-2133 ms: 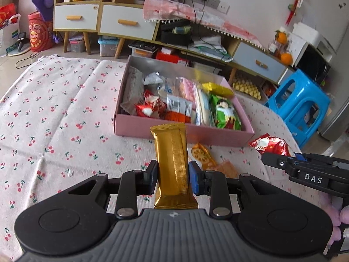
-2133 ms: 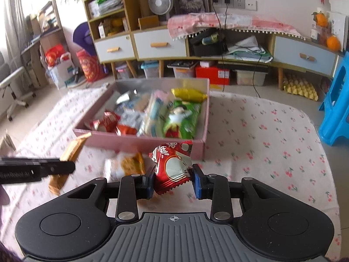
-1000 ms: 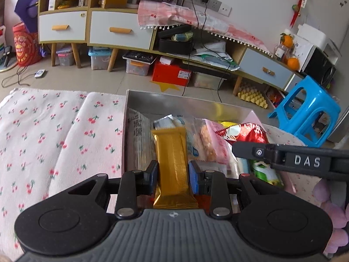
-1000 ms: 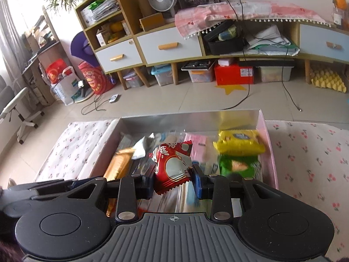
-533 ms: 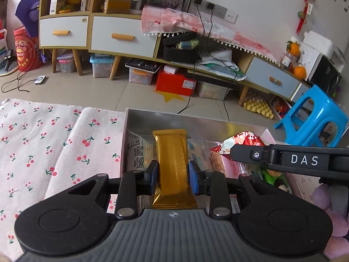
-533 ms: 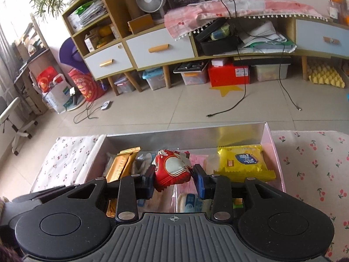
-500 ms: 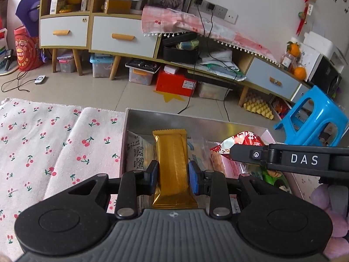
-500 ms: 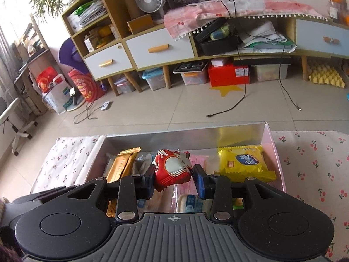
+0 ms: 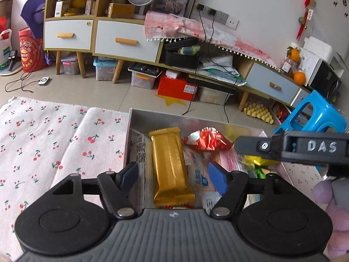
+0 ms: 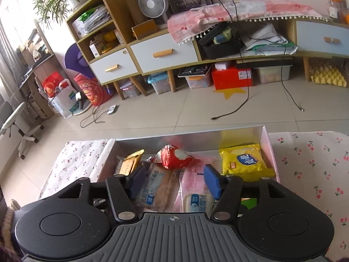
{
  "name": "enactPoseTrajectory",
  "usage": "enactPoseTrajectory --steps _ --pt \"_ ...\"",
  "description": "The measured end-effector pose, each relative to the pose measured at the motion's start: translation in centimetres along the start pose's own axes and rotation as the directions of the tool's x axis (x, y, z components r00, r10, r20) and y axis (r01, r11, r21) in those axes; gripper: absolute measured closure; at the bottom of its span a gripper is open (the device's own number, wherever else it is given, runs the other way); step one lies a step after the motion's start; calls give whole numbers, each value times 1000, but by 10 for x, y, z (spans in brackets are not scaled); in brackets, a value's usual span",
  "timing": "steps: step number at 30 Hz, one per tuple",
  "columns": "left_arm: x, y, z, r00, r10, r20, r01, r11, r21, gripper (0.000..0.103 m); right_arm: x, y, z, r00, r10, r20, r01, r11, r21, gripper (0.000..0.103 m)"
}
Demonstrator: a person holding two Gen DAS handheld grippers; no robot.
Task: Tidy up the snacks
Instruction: 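Withdraw both tools and move toward the biscuit packet and wafer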
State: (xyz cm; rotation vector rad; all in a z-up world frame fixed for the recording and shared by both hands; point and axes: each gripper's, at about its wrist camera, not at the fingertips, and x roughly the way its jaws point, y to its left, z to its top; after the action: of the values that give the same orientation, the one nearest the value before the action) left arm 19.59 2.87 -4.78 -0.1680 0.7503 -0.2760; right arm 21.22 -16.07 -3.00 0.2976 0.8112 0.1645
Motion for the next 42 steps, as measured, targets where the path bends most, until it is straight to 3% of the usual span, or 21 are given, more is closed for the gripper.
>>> enactPoseTrajectory --steps 9,13,20,32,42 --pt "-15 -6 -8 999 1 -32 0 1000 23 26 -30 10 -8 1000 0 1 0 999 -44 28" --pt "-30 -10 -14 999 -5 -35 6 999 33 16 -47 15 -17 1000 5 -2 -5 998 -55 21" --pt "-54 -15 -32 998 27 -48 -22 996 87 6 -78 21 -42 1000 7 -20 -8 996 -90 14" --pt "-80 -24 -58 993 73 -89 -61 989 136 1 -115 22 -96 998 -41 -39 33 984 -176 8" --pt "-86 -27 -93 988 91 -124 -65 978 197 1 -125 2 -136 997 -58 -46 52 990 -135 7"
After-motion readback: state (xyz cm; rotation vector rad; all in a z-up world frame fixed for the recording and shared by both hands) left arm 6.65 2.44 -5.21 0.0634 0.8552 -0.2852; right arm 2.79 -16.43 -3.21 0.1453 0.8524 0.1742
